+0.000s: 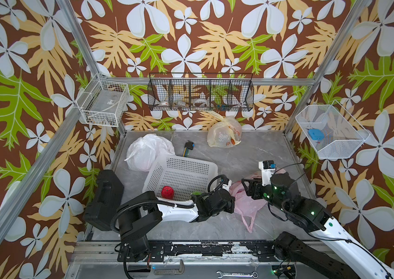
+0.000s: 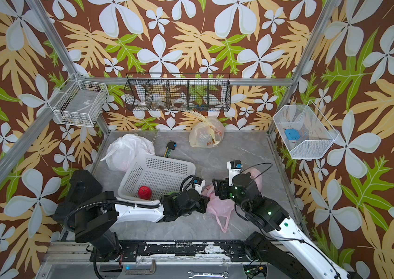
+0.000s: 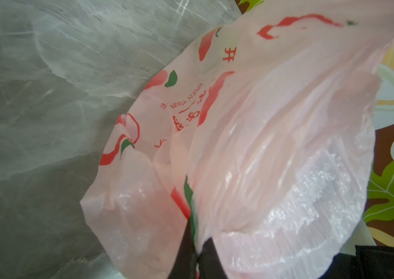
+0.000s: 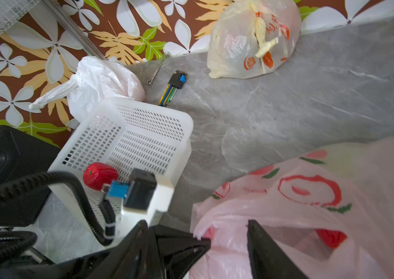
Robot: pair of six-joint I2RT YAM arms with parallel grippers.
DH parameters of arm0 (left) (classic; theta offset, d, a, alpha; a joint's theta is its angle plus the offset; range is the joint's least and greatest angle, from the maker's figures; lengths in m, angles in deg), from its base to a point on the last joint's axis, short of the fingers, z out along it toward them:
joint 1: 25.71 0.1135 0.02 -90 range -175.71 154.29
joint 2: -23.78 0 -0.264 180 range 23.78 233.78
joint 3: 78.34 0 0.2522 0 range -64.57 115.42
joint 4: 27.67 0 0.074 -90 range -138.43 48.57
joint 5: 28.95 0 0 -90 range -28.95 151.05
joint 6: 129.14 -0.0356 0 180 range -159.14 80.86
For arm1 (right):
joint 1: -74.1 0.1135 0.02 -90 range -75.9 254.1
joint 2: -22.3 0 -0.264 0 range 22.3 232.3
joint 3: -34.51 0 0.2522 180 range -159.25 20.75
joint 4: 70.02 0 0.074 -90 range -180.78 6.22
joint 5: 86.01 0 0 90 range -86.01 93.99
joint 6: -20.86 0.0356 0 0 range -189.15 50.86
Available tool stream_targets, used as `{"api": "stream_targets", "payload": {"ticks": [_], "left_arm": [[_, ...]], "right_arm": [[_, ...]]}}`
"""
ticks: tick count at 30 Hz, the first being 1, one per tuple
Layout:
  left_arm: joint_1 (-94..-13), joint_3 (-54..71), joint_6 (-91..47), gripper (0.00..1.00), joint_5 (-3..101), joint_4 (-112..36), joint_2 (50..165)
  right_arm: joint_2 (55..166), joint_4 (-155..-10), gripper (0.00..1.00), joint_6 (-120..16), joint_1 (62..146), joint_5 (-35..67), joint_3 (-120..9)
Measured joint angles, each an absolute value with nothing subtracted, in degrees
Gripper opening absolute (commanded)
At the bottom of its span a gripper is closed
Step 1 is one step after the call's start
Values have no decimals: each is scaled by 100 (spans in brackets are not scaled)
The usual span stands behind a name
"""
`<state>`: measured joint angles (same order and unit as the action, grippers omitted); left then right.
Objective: Untie the knot of a plastic bag & take out the apple
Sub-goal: Pick up the apple from the plastic bag.
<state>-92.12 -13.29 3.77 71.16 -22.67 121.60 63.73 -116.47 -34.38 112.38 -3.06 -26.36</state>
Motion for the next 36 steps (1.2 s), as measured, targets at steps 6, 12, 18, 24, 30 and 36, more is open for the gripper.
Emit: {"api": "stream_targets", "payload": {"ticks": [6, 12, 18, 24, 30, 36], "left_arm": [[-9201, -1204, 270, 0, 7188, -2370, 12144], [-9148, -1329, 275, 0, 7282, -2512, 12013], [-9146, -1484, 297, 0, 7378, -2586, 11777], [-9144, -1737, 331, 0, 7568, -2641, 11500], [-9144, -1934, 380, 0, 7719, -2575, 11349], [-9144, -2061, 382, 0, 7752, -2494, 11244]], "right_arm": [[6701, -11513, 84, -3191, 11238, -196, -2140], [7040, -11574, 80, -3196, 11238, -323, -1958], [7103, -11863, 74, -3344, 11155, -1226, -1805], [7455, -11673, 72, -3362, 10699, -1547, -1572], [7995, -11581, 60, -3279, 10576, -1278, -997], [8205, -11373, 50, -3163, 10537, -1121, -765]]}}
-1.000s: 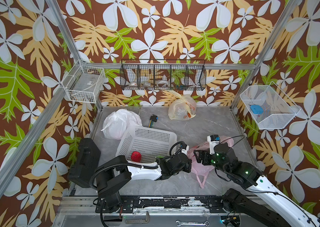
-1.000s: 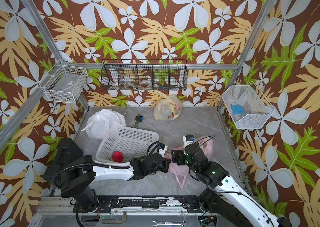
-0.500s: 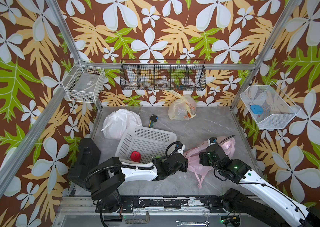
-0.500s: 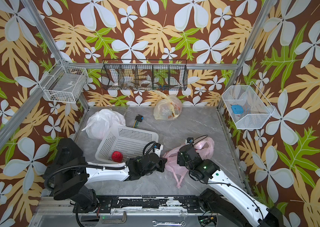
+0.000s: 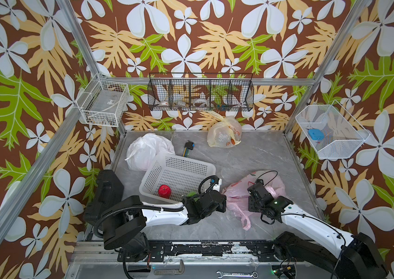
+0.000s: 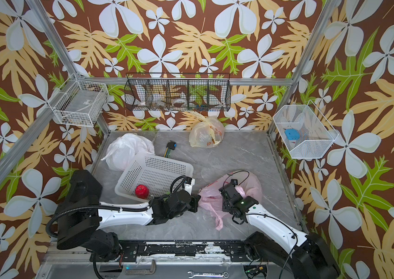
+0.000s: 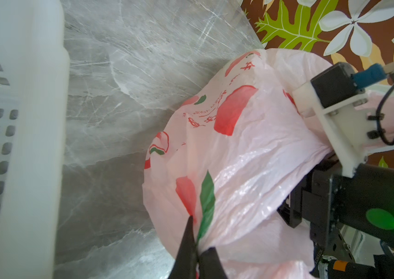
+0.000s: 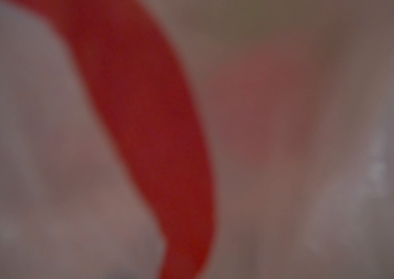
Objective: Untie the knot of a plastic bag & take out the apple
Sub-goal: Pick up the apple from the plastic bag.
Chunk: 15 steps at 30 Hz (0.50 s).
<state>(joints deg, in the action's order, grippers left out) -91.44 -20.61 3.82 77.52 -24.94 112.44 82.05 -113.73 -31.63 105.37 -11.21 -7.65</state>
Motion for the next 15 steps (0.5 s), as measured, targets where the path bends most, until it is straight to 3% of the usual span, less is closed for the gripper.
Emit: {"api": "stream_targets", "payload": {"ticks": [11, 13, 15], "left_arm": [[-9203, -2113, 316, 0, 7610, -2407, 11323], [-9221, -2111, 316, 0, 7575, -2405, 11336], [-9231, -2111, 316, 0, 7560, -2405, 11336]], "right_arm": [[8240, -10770, 48, -3674, 9510, -946, -1349], [8325, -10619, 55, -3718, 9435, -961, -1464], [8402, -10565, 68, -3783, 9416, -1051, -1611]]}}
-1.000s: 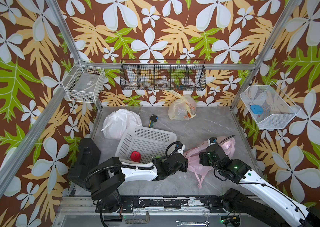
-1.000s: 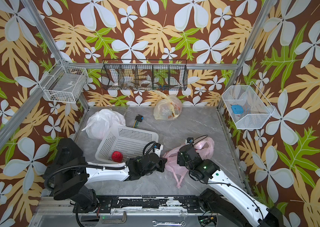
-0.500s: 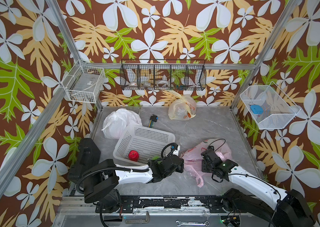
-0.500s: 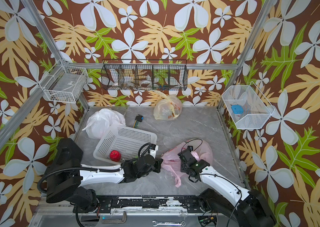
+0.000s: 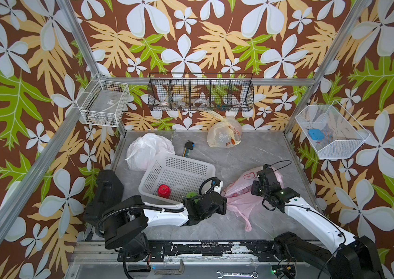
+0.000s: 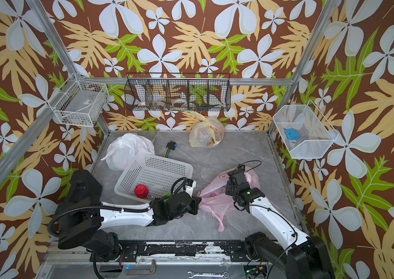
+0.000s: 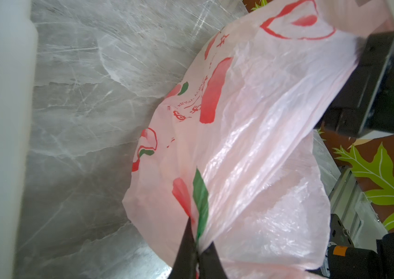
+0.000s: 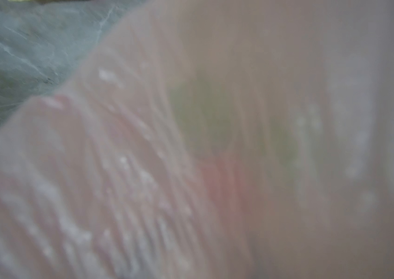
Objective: Untie the knot of a plastic bag & take out the apple
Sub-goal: Pick up the apple from the plastic bag.
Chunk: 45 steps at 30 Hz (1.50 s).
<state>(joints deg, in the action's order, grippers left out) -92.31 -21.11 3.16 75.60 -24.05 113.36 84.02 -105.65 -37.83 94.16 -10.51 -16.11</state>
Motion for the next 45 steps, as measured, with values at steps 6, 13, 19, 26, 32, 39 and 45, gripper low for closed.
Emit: {"api": "stream_targets", "payload": {"ticks": [6, 13, 19, 26, 32, 39, 45], "left_arm": [[-9253, -2192, 318, 0, 7560, -2330, 11290], [-9260, -2186, 338, 0, 7468, -2238, 11482], [-9262, -2177, 382, 0, 7378, -2195, 11622], [-9260, -2120, 401, 0, 7297, -2162, 11788], [-9262, -2063, 401, 0, 7260, -2147, 11889], [-9262, -1984, 417, 0, 7245, -2147, 11994], [-9260, -1888, 417, 0, 7171, -2147, 12094]], "right_arm": [[8644, -10556, 74, -3832, 9234, -1466, -1923], [9243, -9898, 58, -4105, 8874, -1016, -1635], [9772, -9371, 75, -4238, 8852, -677, -1443], [10008, -8938, 71, -4291, 8852, -478, -1307], [10045, -9205, 54, -4371, 8880, -50, -1615], [9495, -9631, 55, -4439, 9162, 20, -2046], [9160, -9813, 58, -4538, 9387, 142, -2210]]}}
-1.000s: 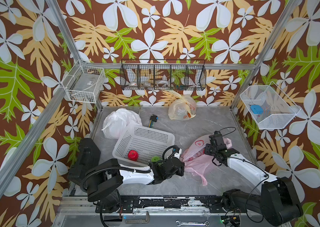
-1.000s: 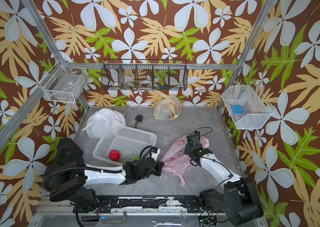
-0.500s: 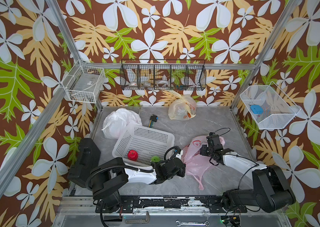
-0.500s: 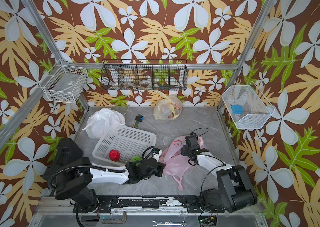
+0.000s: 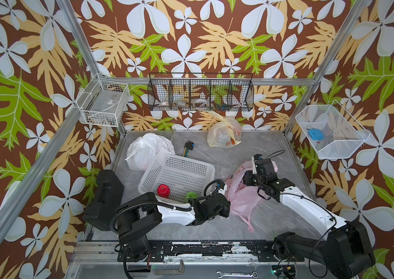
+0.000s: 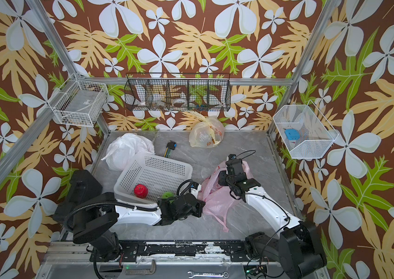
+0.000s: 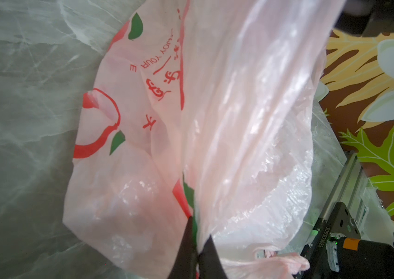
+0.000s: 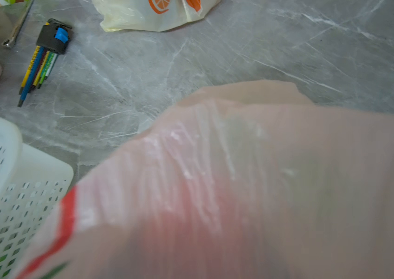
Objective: Untie the knot of a plastic bag & take out the apple
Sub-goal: Pick up the apple from the plastic bag.
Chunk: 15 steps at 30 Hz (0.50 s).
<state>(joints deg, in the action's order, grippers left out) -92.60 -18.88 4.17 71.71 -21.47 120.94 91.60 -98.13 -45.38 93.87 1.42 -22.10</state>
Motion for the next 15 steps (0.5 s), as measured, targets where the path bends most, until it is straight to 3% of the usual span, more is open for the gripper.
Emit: {"api": "stream_targets", "payload": {"ticks": [7, 15], "left_arm": [[-9260, -1882, 417, 0, 7151, -2151, 12120], [-9221, -1816, 417, 0, 7122, -2206, 12009]], "right_arm": [[9051, -10014, 55, -4461, 9639, 481, -1753], [7678, -10635, 53, -4070, 9851, 604, -1996]]}}
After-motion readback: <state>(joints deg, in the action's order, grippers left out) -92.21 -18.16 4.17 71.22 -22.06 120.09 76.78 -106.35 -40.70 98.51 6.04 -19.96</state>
